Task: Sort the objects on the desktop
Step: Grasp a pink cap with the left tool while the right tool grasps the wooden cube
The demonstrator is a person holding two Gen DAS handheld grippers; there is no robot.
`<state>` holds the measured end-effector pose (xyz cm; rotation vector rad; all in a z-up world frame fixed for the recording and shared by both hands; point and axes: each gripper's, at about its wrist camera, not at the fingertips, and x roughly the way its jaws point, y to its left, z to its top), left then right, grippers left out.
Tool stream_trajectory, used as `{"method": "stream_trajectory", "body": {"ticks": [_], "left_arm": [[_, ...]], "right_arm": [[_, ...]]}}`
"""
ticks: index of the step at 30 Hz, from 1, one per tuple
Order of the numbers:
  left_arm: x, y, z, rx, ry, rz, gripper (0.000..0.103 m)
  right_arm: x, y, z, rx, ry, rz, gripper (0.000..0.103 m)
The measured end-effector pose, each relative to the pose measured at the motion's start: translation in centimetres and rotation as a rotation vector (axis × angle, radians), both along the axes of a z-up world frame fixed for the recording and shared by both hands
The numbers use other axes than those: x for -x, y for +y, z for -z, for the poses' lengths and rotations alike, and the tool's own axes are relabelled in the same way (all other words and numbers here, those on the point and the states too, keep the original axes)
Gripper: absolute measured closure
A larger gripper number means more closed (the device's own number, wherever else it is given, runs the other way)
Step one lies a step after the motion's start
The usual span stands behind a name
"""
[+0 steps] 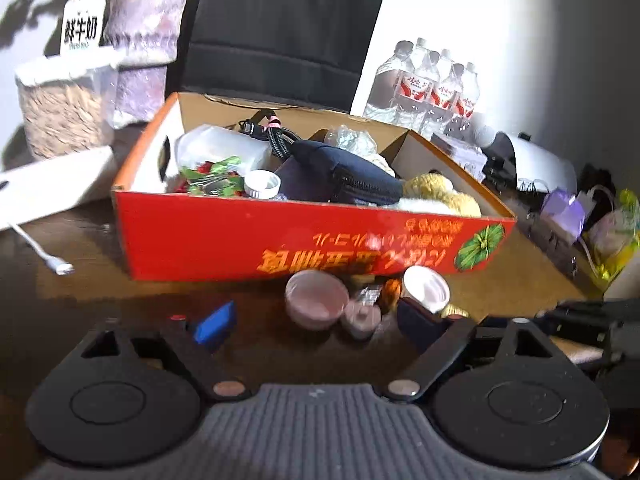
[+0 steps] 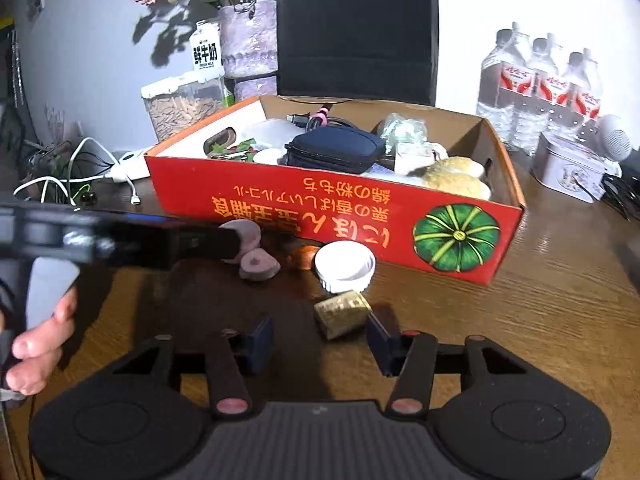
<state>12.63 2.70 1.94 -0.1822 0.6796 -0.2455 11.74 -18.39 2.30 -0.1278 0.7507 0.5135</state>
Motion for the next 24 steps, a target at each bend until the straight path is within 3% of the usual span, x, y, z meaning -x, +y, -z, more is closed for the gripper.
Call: {"method": "stream_trajectory", "body": {"ticks": [1, 3, 6, 8, 10, 11, 15, 19, 24], "left_arm": [[-0.5, 0.0, 0.2, 0.009, 0.014, -0.006, 0.027], [-1.5, -0.1, 0.7, 0.02, 0.051, -0.026, 0.03], [-1.9, 0.0, 0.8, 0.038, 0.043, -0.015, 0.032], [-2.2, 0.0, 0.8, 0.043, 0.05, -0.016, 0.04], [-2.3, -0.1, 0.8, 0.039, 0.059, -0.012, 0.059], [-2.3, -0.3, 0.9, 0.034, 0.06, -0.002, 0.062], [-2.1, -0.2, 0.9, 0.045, 0.058, -0.017, 0.062], [-0.7, 1.6, 1.0, 0.111, 0.061, -0.061, 0.063], [3.6, 3.5, 0.1, 0.109, 0.053, -0.136, 0.063]], "right_arm": [[-0.2, 0.0, 0.1, 0.001, 0.003, -0.006, 0.053], [-0.7, 0.0, 0.4, 0.008, 0.005, -0.01, 0.053], [-1.1, -0.5, 0.6, -0.012, 0.007, -0.013, 0.054], [-1.3, -0.5, 0.7, -0.018, 0.006, -0.008, 0.06], [-1.3, -0.3, 0.7, -0.015, -0.004, -0.013, 0.07], [-1.3, -0.3, 0.8, -0.012, -0.011, -0.016, 0.073], [-1.0, 0.0, 0.9, -0.006, -0.029, -0.001, 0.073], [-0.1, 0.0, 0.7, -0.039, -0.008, 0.01, 0.079], [3.6, 0.3, 0.5, -0.035, -0.014, 0.007, 0.079]]}}
